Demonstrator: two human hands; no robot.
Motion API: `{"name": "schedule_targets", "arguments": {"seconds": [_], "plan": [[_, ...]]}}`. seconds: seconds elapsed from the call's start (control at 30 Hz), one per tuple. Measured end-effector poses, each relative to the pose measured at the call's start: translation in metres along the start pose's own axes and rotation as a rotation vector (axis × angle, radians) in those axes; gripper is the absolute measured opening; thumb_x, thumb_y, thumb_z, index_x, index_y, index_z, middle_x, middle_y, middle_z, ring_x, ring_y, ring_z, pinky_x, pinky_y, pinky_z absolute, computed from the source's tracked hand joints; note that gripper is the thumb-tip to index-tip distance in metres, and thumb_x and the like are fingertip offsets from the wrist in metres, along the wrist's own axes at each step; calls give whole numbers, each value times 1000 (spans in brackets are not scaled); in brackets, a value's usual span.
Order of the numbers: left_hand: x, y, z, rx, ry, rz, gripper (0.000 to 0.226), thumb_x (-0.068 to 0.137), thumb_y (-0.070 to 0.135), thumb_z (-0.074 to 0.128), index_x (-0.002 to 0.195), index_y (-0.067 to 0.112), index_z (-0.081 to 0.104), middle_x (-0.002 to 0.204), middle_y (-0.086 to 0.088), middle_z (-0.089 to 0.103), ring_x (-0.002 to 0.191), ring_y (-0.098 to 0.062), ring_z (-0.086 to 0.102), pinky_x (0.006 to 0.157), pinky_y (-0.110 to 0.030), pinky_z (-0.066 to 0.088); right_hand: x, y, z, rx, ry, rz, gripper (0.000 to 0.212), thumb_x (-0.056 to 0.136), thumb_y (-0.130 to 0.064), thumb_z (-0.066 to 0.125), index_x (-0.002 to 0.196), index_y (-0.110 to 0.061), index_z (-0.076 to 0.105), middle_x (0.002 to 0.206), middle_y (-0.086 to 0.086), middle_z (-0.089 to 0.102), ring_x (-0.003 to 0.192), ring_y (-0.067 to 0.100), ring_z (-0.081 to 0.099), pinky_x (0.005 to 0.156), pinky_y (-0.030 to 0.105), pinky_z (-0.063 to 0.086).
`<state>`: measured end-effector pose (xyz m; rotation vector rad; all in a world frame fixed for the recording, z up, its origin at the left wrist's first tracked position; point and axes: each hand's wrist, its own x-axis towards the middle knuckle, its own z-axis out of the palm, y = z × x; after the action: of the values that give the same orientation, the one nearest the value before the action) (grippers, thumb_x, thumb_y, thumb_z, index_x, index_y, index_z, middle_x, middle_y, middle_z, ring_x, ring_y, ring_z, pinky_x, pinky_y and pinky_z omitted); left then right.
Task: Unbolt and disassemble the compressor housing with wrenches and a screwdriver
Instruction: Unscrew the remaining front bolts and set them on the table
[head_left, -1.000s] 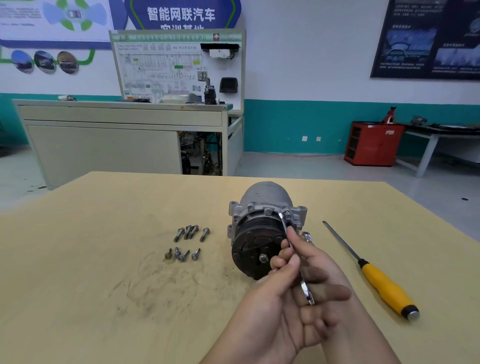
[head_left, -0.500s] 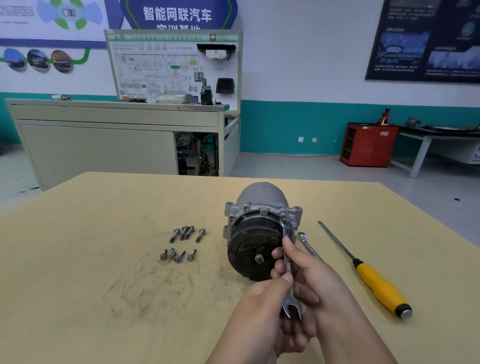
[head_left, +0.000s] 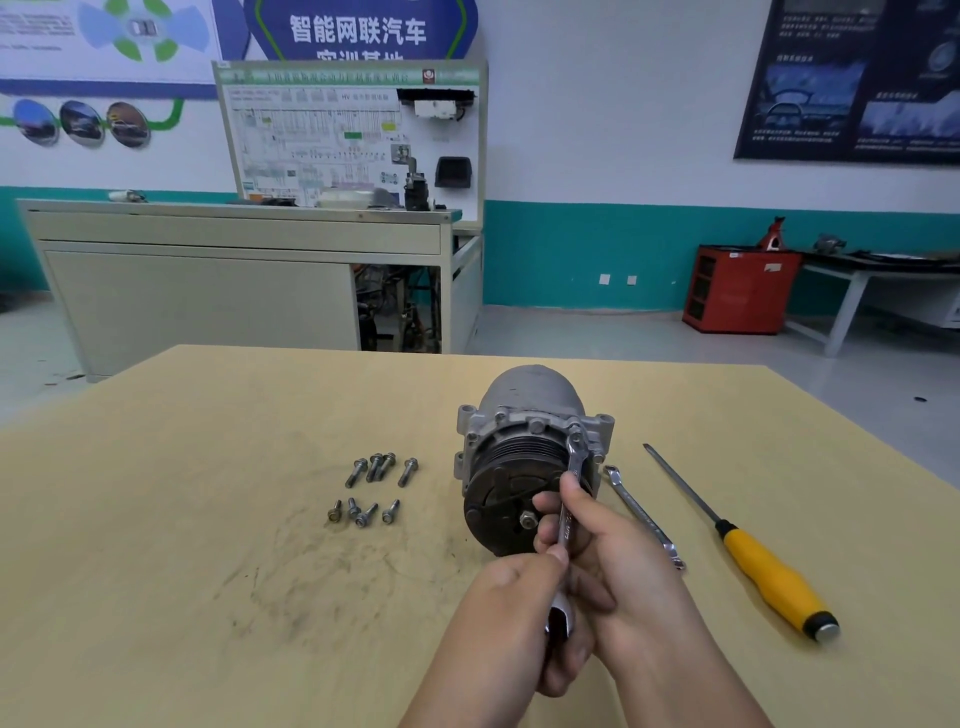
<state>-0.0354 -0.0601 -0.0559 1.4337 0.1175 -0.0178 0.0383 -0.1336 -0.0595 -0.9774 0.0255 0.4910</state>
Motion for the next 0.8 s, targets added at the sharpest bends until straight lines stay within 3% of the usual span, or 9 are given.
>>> {"name": "schedule_targets", "arguments": {"seconds": [0.17, 0.3, 0.5, 0.8], "plan": [[-1, 4, 0, 127, 17, 31, 51, 100, 22, 33, 59, 13, 61, 32, 1, 41, 26, -9, 29, 33, -15, 24, -2, 0, 2, 47, 3, 2, 48, 90, -32, 55, 51, -10, 71, 50, 4, 56, 42, 12, 49, 44, 19, 40], [0, 5, 1, 178, 33, 49, 64, 100, 21, 33, 42, 20, 59, 33, 1, 42, 27, -8, 29, 34, -14, 24, -5, -3, 6, 148, -15, 45, 48, 91, -30, 54, 53, -5, 69, 47, 5, 52, 38, 12, 48, 37, 16, 40], [2, 7, 2, 160, 46, 69, 52, 100, 22, 34, 55, 16, 60, 33, 0, 41, 27, -9, 28, 33, -14, 22, -4, -5, 8, 200, -24, 84, 38, 93, -31, 51, 71, -2, 62, 46, 4, 50, 38, 12, 46, 38, 15, 40], [2, 8, 0, 115, 79, 57, 56, 97, 19, 36, 47, 16, 60, 33, -2, 38, 27, -10, 26, 35, -13, 20, -1, -8, 8, 177, -63, 98, 40, 92, -33, 51, 69, -2, 64, 47, 5, 51, 39, 13, 48, 47, 20, 37]]}}
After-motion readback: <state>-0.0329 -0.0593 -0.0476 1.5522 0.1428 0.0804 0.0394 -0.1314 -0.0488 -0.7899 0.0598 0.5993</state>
